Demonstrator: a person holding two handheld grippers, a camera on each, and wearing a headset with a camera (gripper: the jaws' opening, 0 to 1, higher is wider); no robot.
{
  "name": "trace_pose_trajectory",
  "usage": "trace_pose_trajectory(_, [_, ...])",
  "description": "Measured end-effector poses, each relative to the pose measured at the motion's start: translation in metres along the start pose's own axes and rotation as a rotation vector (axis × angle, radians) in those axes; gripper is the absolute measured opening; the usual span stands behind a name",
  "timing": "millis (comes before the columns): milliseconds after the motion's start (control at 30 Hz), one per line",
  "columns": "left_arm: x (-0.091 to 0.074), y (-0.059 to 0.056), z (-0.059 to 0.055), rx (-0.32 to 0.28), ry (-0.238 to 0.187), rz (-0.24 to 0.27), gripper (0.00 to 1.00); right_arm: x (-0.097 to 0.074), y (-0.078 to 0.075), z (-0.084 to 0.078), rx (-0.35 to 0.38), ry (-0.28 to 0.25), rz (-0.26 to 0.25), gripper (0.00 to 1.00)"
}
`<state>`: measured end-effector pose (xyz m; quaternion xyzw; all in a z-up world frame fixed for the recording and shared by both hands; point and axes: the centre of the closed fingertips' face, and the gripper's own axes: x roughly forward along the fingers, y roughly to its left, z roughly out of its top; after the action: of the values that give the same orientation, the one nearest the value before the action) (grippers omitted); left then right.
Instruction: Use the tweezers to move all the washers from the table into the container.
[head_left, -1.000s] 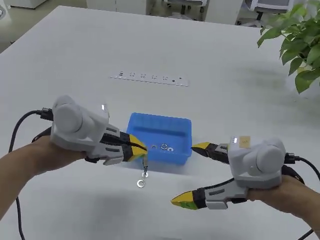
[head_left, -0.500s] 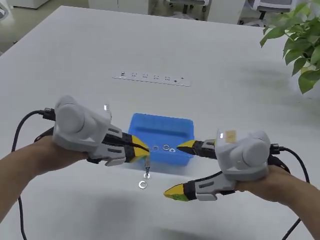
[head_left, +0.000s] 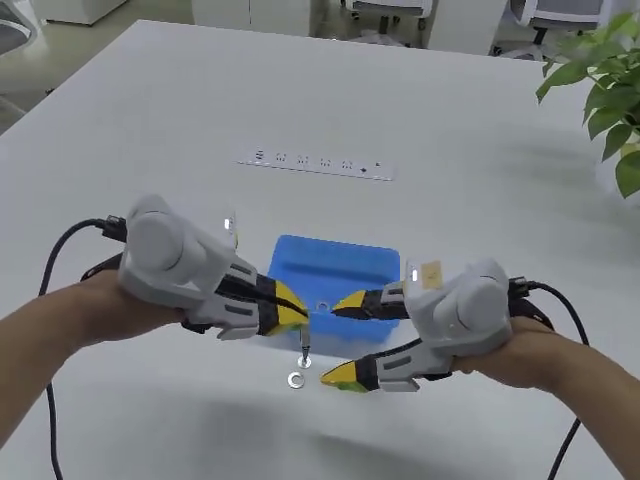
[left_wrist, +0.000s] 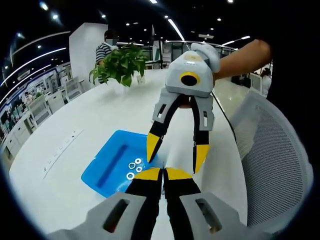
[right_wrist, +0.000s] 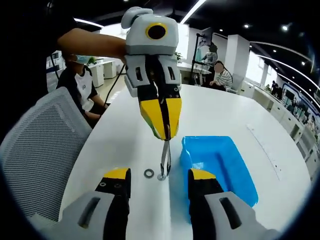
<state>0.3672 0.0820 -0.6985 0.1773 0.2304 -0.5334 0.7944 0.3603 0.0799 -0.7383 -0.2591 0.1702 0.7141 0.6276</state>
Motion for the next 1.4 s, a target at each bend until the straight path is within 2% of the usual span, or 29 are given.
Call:
trace_pose_trajectory(300, [0.002,-0.001,0.002,0.035,0.021,-0.036,0.05,0.012,-0.002,0.002,-0.064,0.021,0.046,0.31])
trace_pose_trajectory(533, [0.002,-0.002,0.004,0.046,0.026,-0.051,0.05,0.022,-0.008,0.006,-0.086,0.028,0.06,0.25])
trace_pose_trajectory(867, [0.002,0.0,0.006,0.052,0.035,-0.061,0.05,0.027,-0.01,0.006,-0.104,0.041,0.085,0.1])
trace_pose_trajectory(1400, [0.004,-0.002,0.007,0.034,0.037,-0.056,0.06,0.026,-0.01,0.004,-0.069,0.052,0.08,0.07])
